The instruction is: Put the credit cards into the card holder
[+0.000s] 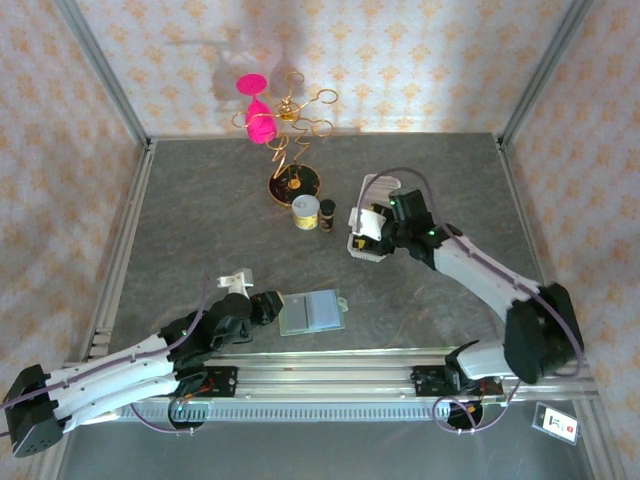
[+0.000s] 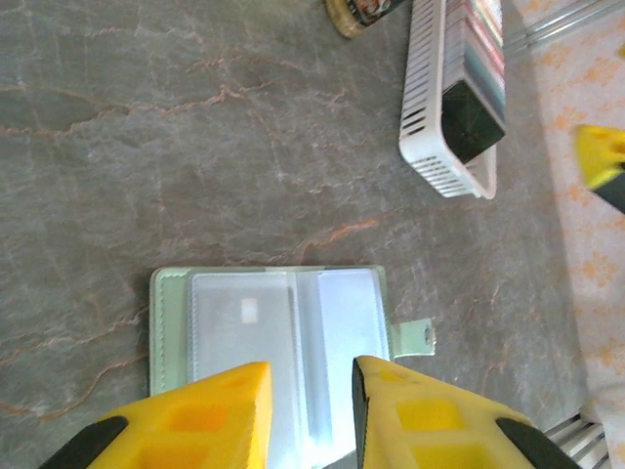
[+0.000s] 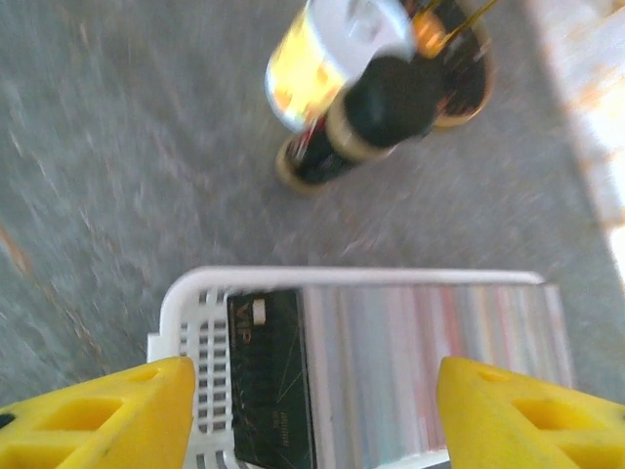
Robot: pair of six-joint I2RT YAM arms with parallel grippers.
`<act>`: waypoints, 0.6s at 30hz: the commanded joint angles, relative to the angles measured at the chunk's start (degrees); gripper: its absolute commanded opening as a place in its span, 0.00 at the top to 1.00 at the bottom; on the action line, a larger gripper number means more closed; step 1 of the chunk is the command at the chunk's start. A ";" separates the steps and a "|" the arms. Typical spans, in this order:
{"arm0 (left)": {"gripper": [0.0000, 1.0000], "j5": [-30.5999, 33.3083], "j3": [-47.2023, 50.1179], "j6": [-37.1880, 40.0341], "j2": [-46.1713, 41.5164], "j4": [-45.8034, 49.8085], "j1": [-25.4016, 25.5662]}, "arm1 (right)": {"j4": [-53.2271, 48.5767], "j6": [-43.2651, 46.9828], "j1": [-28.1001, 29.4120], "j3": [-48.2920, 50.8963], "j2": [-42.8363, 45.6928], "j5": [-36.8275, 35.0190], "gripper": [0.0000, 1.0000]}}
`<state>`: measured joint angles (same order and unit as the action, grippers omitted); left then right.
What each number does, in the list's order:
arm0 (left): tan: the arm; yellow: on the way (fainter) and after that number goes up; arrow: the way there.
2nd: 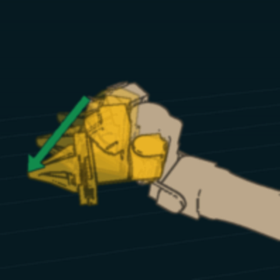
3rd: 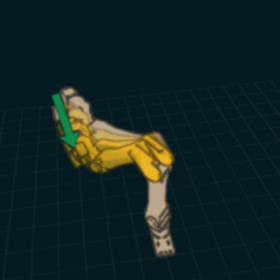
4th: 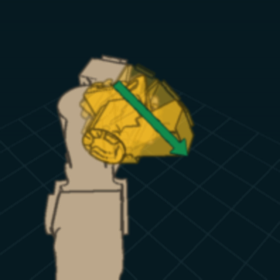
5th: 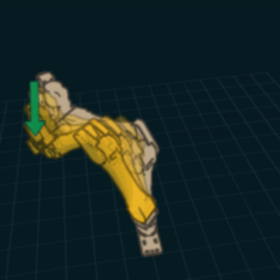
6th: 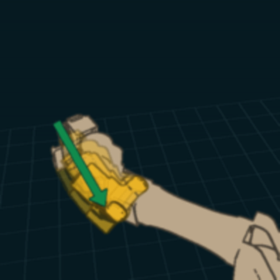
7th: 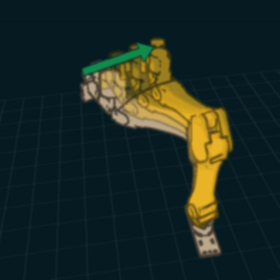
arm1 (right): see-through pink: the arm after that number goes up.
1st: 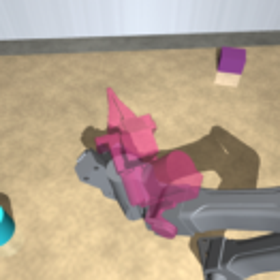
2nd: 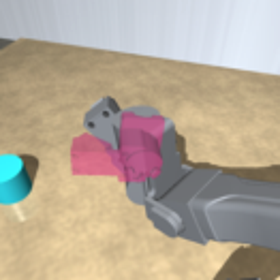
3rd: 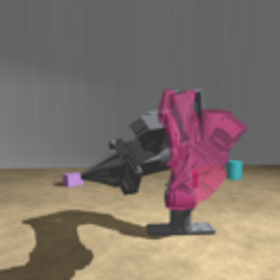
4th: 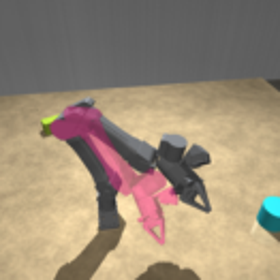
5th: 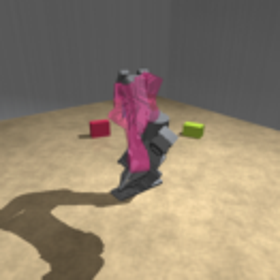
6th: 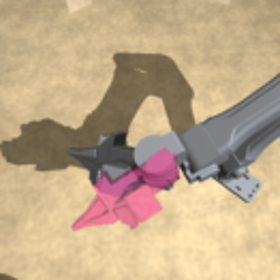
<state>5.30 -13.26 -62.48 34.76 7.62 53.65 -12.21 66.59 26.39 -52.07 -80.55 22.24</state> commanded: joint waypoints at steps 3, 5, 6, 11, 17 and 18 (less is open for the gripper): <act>0.71 -2.49 -2.69 0.35 -1.57 7.15 0.48 | -0.80 8.94 -0.20 -3.97 -7.73 -4.26 0.34; 0.71 -2.81 -2.51 0.84 -2.11 7.32 0.42 | 1.86 8.07 -0.29 -3.99 -9.03 -6.31 0.33; 0.70 -3.07 -2.10 1.08 -2.22 7.11 0.47 | 2.57 8.73 -0.24 -3.68 -9.37 -7.22 0.33; 0.70 -3.78 -0.48 0.88 -1.59 4.91 0.43 | 5.78 8.83 -0.16 -3.06 -10.23 -8.71 0.32; 0.70 -4.20 0.85 0.33 -0.97 2.94 0.42 | 6.14 10.00 -0.11 -3.30 -11.02 -10.61 0.33; 0.70 -4.11 1.00 0.24 -1.01 2.59 0.46 | 6.50 10.01 -0.05 -3.24 -11.27 -11.05 0.32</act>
<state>1.67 -13.34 -62.48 33.56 11.75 53.65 -7.22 75.55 26.30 -53.65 -90.94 13.67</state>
